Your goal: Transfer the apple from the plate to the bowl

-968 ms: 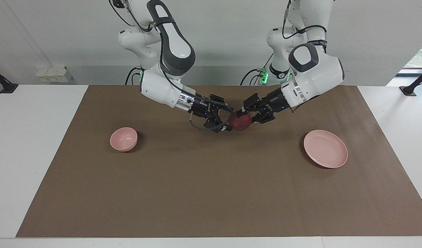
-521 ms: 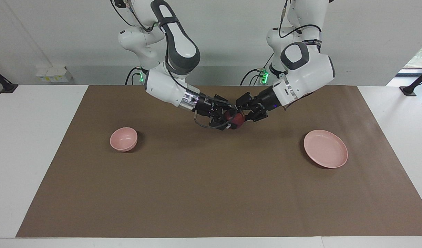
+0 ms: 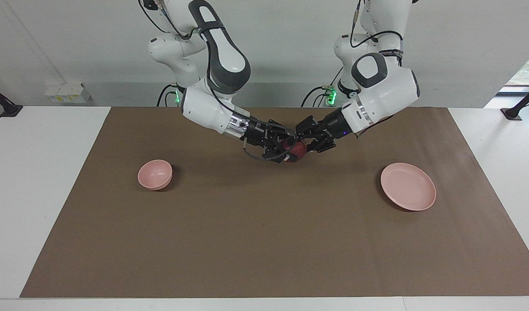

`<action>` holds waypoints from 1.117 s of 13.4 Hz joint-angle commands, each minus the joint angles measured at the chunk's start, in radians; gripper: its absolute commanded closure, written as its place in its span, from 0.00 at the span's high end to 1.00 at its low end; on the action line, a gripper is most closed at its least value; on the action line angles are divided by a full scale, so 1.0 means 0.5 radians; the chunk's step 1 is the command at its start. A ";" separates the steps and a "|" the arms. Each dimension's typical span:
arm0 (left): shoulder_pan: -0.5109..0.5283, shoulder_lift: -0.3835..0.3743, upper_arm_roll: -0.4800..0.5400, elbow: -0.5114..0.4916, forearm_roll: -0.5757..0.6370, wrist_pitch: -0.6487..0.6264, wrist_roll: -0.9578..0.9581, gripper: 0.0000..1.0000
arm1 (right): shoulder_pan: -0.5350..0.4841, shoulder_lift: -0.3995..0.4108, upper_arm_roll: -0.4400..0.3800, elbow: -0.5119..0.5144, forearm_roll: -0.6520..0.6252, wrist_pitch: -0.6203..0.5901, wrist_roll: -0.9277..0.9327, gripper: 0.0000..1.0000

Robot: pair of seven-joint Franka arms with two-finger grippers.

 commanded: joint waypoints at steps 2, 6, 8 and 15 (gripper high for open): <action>-0.190 0.037 0.022 0.054 0.329 0.372 -0.231 1.00 | -0.014 -0.067 0.003 -0.094 0.040 0.003 -0.229 0.00; -0.206 0.040 0.025 0.051 0.506 0.373 -0.237 1.00 | -0.075 -0.086 -0.003 -0.116 -0.012 -0.009 -0.392 0.00; -0.203 0.040 0.022 0.051 0.550 0.373 -0.250 1.00 | -0.133 -0.083 -0.003 -0.116 -0.073 -0.064 -0.453 0.00; -0.169 0.034 0.046 0.030 0.904 0.192 -0.296 1.00 | -0.299 -0.080 -0.012 -0.116 -0.909 -0.089 -0.643 0.00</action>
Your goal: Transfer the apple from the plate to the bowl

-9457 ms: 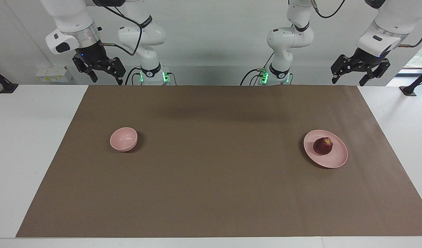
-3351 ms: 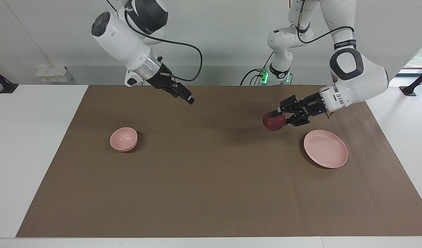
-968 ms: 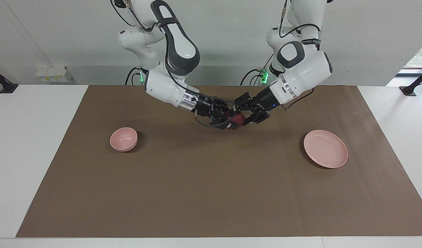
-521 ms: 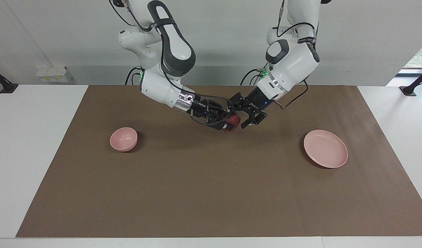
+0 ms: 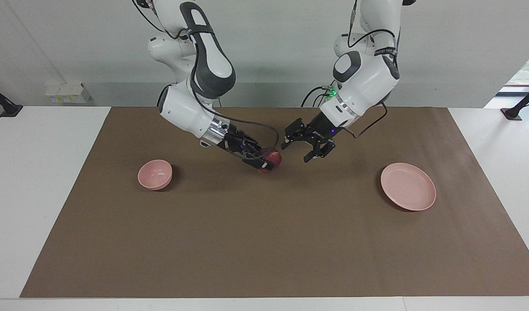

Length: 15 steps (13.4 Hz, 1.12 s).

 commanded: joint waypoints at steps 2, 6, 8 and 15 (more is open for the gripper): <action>0.050 -0.006 0.040 0.006 0.512 -0.179 -0.140 1.00 | -0.228 -0.031 0.008 -0.044 -0.543 -0.165 -0.357 0.00; 0.145 0.000 0.043 -0.009 1.165 -0.318 -0.140 1.00 | -0.495 -0.061 0.002 -0.044 -1.070 -0.505 -0.872 0.00; 0.237 0.003 0.043 -0.040 1.268 -0.318 -0.140 1.00 | -0.679 -0.083 0.002 -0.072 -1.264 -0.631 -1.182 0.00; 0.400 0.028 0.043 -0.018 1.357 -0.438 -0.128 1.00 | -0.941 -0.203 0.002 -0.324 -1.658 -0.562 -1.628 0.00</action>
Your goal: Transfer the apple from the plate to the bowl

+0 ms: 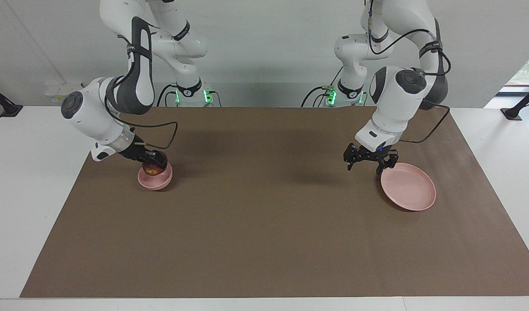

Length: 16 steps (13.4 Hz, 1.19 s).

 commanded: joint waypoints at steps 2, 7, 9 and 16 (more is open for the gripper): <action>0.065 0.001 -0.014 0.073 0.059 -0.032 -0.004 1.00 | -0.003 0.019 0.024 -0.070 -0.077 0.192 -0.037 0.00; 0.133 0.019 -0.014 0.487 0.062 -0.461 0.011 1.00 | 0.000 0.056 0.027 -0.101 -0.077 0.232 -0.024 0.40; 0.109 -0.002 -0.008 0.647 0.066 -0.679 0.011 1.00 | 0.000 0.071 0.027 -0.095 -0.077 0.281 -0.018 0.96; -0.124 -0.155 0.314 0.914 0.102 -1.140 0.173 1.00 | 0.144 -0.122 0.049 0.223 -0.383 -0.070 0.266 1.00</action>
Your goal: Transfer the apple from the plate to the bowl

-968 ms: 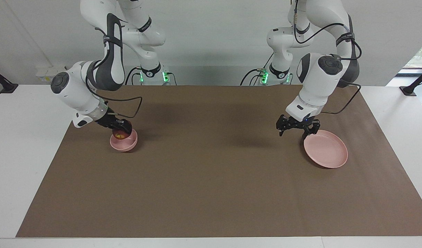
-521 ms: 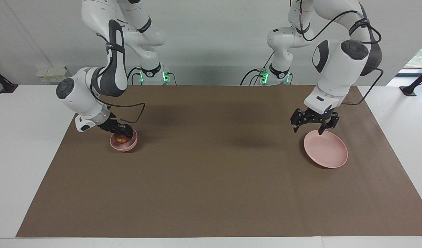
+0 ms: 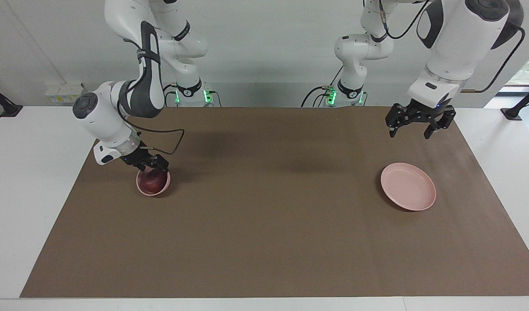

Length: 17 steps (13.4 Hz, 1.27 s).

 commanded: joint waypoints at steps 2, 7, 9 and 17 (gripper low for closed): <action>-0.146 -0.182 0.160 -0.014 0.008 -0.110 0.101 1.00 | 0.119 -0.231 0.019 0.333 -0.283 -0.491 0.197 1.00; -0.106 -0.219 0.175 -0.032 -0.093 -0.175 0.123 1.00 | 0.092 -0.409 -0.003 0.805 -0.318 -1.093 0.142 1.00; -0.103 -0.219 0.178 -0.032 -0.093 -0.169 0.098 1.00 | 0.076 -0.483 -0.006 0.721 -0.269 -1.118 0.136 1.00; -0.057 -0.216 0.188 -0.032 -0.127 -0.166 0.116 1.00 | 0.085 -0.492 0.006 0.717 -0.269 -1.143 0.053 1.00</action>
